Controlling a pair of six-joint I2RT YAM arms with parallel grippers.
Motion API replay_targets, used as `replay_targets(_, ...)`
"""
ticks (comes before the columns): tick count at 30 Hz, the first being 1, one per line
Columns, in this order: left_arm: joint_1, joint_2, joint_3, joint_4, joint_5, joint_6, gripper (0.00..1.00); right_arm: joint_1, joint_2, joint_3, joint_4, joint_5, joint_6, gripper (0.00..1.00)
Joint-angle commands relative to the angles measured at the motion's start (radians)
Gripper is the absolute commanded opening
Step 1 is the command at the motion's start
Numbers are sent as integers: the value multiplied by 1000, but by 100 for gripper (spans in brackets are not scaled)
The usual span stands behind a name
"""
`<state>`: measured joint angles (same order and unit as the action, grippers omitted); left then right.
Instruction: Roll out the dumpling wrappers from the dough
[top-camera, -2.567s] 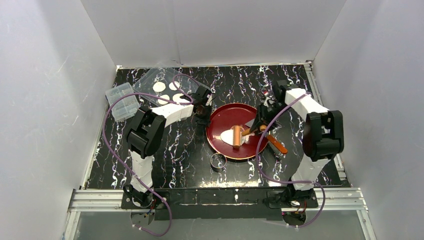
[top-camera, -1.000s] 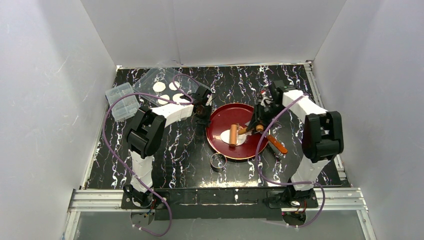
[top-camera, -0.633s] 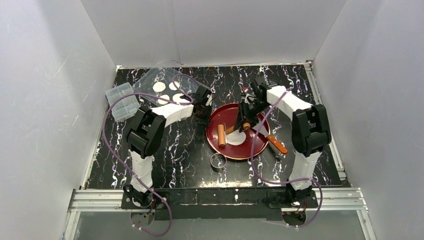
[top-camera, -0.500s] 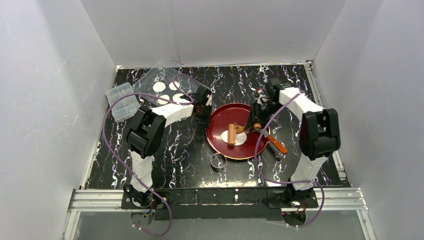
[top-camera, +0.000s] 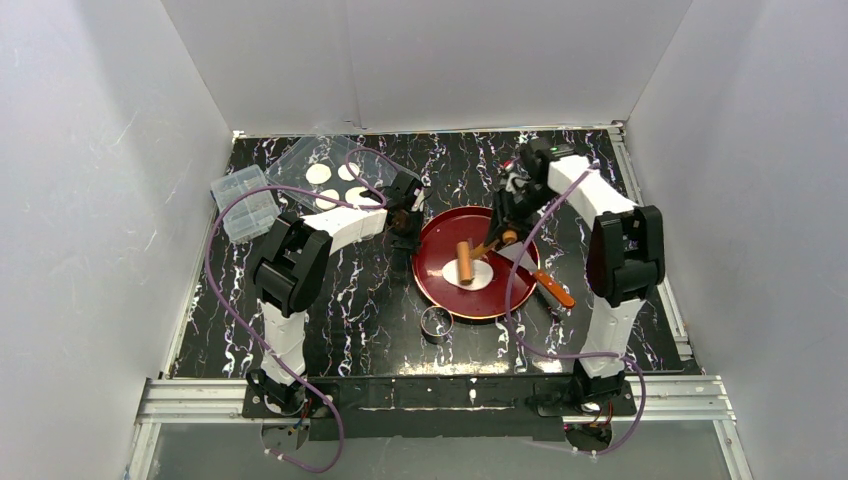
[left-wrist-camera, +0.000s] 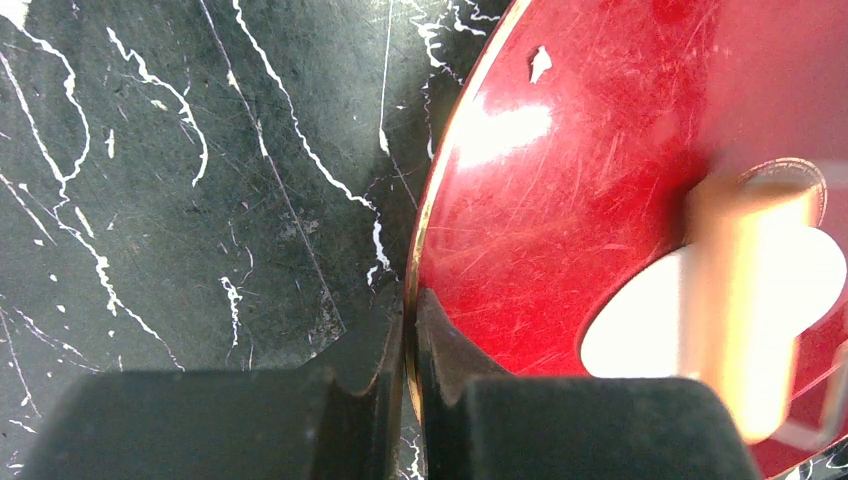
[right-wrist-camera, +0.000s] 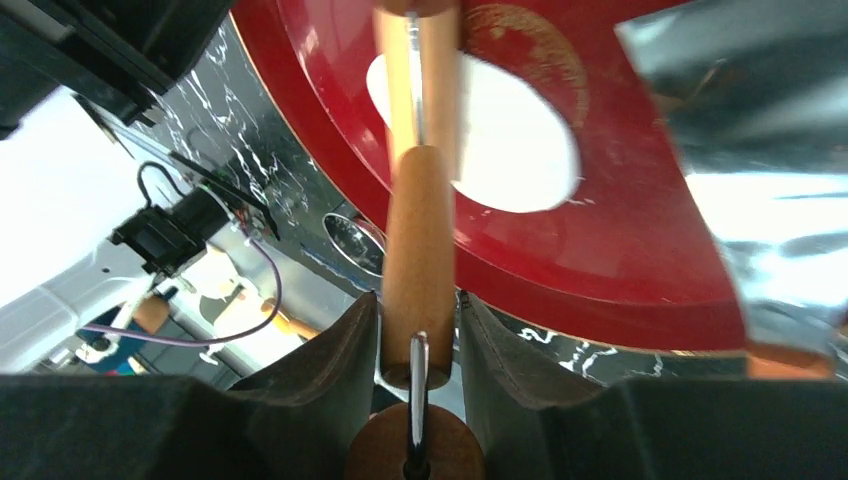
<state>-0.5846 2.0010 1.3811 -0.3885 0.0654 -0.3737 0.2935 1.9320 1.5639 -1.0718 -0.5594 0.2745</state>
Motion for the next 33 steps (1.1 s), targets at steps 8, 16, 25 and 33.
replay_targets(8,-12,22,-3,-97,7,91,0,-197,34,208,-138,-42,-183,1)
replay_targets(16,-12,18,-28,-86,-1,105,0,-209,181,354,-128,-154,-251,1)
replay_targets(25,-12,19,-23,-80,-8,116,0,-211,230,381,-83,-190,-384,1)
replay_targets(33,-12,19,-33,-72,-10,122,0,-234,269,410,-76,-87,-445,1)
